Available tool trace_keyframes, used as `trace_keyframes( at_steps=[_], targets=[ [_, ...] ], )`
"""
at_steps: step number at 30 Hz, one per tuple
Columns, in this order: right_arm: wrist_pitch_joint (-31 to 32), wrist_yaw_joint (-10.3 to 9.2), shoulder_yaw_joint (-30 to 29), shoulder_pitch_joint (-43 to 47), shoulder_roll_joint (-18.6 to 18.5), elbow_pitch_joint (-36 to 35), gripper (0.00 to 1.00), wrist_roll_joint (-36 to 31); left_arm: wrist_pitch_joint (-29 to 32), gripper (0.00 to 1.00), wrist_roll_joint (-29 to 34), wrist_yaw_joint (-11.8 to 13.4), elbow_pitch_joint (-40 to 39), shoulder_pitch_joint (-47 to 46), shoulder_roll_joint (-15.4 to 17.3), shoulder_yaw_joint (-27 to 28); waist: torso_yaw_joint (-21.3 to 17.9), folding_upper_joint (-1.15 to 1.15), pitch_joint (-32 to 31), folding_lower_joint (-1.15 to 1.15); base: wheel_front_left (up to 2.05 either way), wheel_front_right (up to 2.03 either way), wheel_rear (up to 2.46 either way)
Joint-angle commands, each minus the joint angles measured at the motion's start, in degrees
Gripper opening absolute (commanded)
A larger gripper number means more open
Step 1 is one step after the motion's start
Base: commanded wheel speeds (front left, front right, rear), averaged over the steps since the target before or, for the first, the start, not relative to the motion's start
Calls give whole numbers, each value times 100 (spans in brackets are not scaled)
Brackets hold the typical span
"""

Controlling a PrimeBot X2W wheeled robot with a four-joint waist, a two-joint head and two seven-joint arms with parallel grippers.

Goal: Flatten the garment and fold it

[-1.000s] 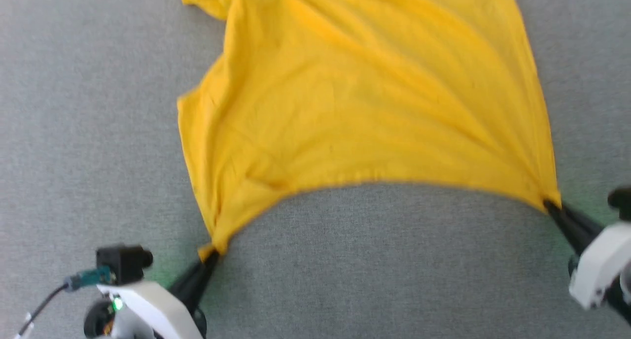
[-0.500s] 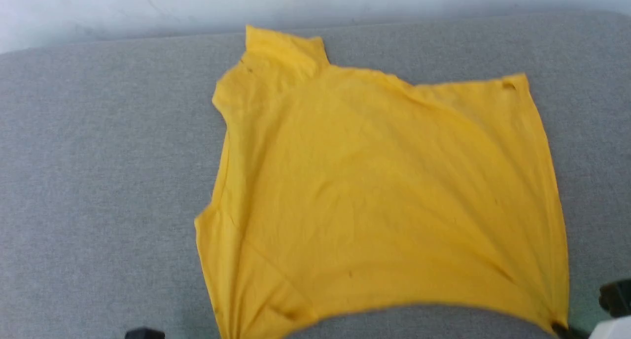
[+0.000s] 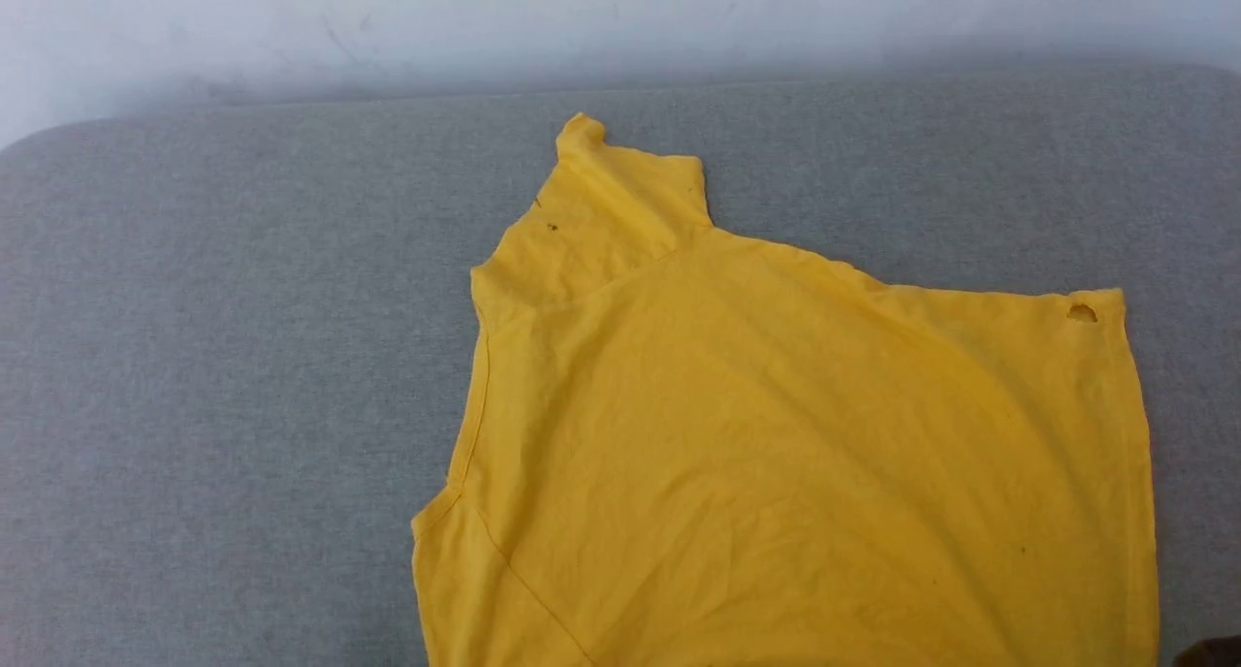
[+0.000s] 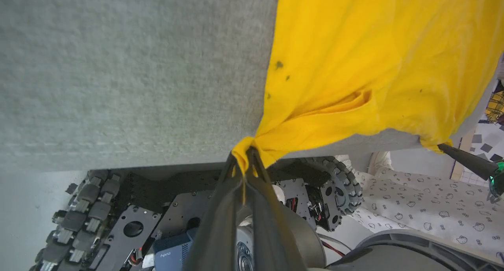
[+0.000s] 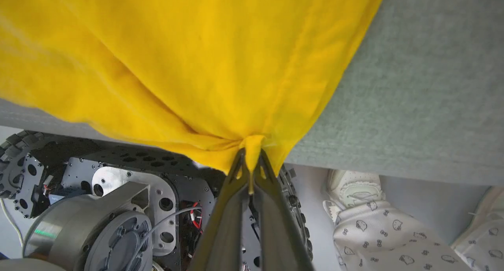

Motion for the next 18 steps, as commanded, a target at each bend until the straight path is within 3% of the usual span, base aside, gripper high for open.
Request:
trace_keyframes(
  at_steps=[1, 8, 18],
  targets=[
    [-58, -12, -55, 1, 25, -60, 0, -54, -89, 0, 87, 19, -31, -76, 53, 81, 21, 0, -8, 0, 0, 0, 0],
    [-634, -12, -314, -377, -25, -467, 0, -193, -689, 0, 895, 40, -522, -750, 242, 449, 3, 0, 105, 0, 0, 0, 0],
    [-1352, -12, -627, -1300, -189, -847, 0, -448, -931, 0, 1918, 42, -931, -2158, 348, 786, -212, 0, 564, 0, 0, 0, 0]
  ],
)
